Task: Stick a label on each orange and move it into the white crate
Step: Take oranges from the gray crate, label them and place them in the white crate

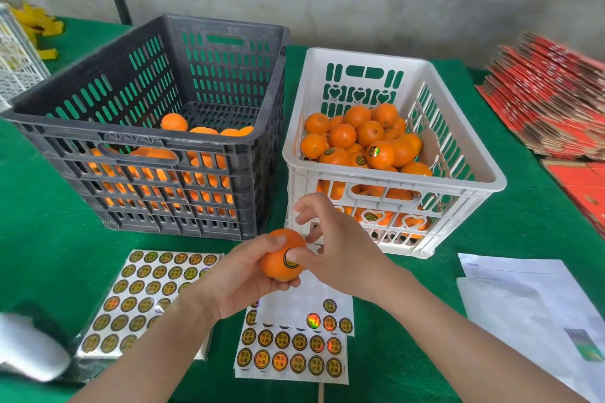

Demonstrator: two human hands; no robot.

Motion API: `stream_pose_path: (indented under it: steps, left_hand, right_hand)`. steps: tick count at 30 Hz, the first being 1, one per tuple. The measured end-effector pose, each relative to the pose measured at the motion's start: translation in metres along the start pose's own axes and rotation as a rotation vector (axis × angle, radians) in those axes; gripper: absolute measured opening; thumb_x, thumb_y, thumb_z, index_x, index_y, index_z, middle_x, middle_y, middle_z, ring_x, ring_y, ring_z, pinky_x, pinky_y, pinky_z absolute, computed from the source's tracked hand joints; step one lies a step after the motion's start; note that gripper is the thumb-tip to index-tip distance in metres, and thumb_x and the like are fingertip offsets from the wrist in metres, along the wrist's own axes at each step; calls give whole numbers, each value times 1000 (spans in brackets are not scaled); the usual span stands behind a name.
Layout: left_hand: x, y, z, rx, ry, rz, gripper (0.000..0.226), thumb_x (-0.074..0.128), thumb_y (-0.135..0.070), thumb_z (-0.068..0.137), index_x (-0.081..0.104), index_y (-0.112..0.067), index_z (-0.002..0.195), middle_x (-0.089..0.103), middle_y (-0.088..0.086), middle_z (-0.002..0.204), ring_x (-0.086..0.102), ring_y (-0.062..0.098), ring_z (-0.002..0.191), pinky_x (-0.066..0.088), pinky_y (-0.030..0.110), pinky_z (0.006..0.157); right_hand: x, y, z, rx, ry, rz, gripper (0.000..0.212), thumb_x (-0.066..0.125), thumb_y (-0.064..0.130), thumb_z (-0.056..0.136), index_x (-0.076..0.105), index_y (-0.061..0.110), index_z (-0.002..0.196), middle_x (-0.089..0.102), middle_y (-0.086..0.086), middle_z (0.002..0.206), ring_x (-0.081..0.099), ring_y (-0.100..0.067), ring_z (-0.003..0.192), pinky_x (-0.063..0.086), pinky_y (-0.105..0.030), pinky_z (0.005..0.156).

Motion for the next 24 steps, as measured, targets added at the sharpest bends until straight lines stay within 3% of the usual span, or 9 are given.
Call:
stream_pose_path:
  steps: [5,7,10,12,15,18,21,22,24]
  left_hand:
    - [19,-19,0,130,21,82,43,68,-27,83,56,-3,116,71,12,93,68,22,78,55,29,61]
    - [33,-34,0,220,45,182,46,62,-34,81,55,-4,115,68,11,94,68,21,83,55,29,66]
    - [60,-65,1,459,29,531,42,42,-52,89,61,-17,102,70,-5,84,68,8,80,53,18,65]
    - [70,-88,16,615,-67,676,46,29,-47,94,63,-18,105,71,-6,90,68,8,84,54,19,70]
    - [75,-115,57,760,-301,976,27,39,-19,102,57,-10,120,65,7,111,62,15,98,50,27,87]
    - [74,-119,97,713,-390,1403,28,42,-13,99,57,-10,123,60,8,120,56,22,110,41,27,91]
    - [71,-111,114,631,-434,1594,26,41,-17,99,60,-10,116,61,11,115,58,29,104,46,37,85]
    - [69,-111,116,643,-439,1594,27,41,-18,99,60,-11,117,62,10,116,58,28,103,46,37,84]
    - [68,-110,116,667,-428,1590,27,42,-18,98,59,-11,118,62,9,115,59,28,101,44,35,81]
  right_hand:
    - [-6,2,-10,-109,71,125,63,67,35,82,33,34,135,43,14,129,43,-2,113,44,-22,91]
    - [-15,6,-11,-180,-84,136,65,72,27,77,38,28,132,44,12,127,43,1,111,41,-17,90]
    - [-38,10,-7,-242,-345,185,58,75,19,72,46,24,121,49,9,119,45,1,105,37,-7,84]
    - [-60,7,4,-247,-439,193,58,73,21,69,44,28,119,49,10,117,44,0,104,35,-4,82]
    - [-96,-16,37,-116,-475,121,58,74,18,68,45,29,117,46,5,119,41,-5,107,33,-7,80]
    - [-132,-60,76,164,-333,-165,59,74,20,70,47,22,123,49,-2,123,42,-11,103,31,-19,67]
    - [-144,-102,96,403,4,-494,31,68,22,77,55,14,103,58,-4,96,54,-23,96,28,-22,52]
    - [-144,-115,101,452,147,-600,20,66,20,78,55,13,93,57,-3,87,56,-25,97,34,-25,55]
    - [-138,-137,107,514,383,-728,19,64,16,80,58,8,97,58,-6,96,56,-26,100,45,-30,74]
Point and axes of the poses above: each hand's wrist, its own z-axis towards the middle knuckle, its own x-axis out of the palm, y = z × x, the point moved 2 cm from there along z, towards the middle knuckle
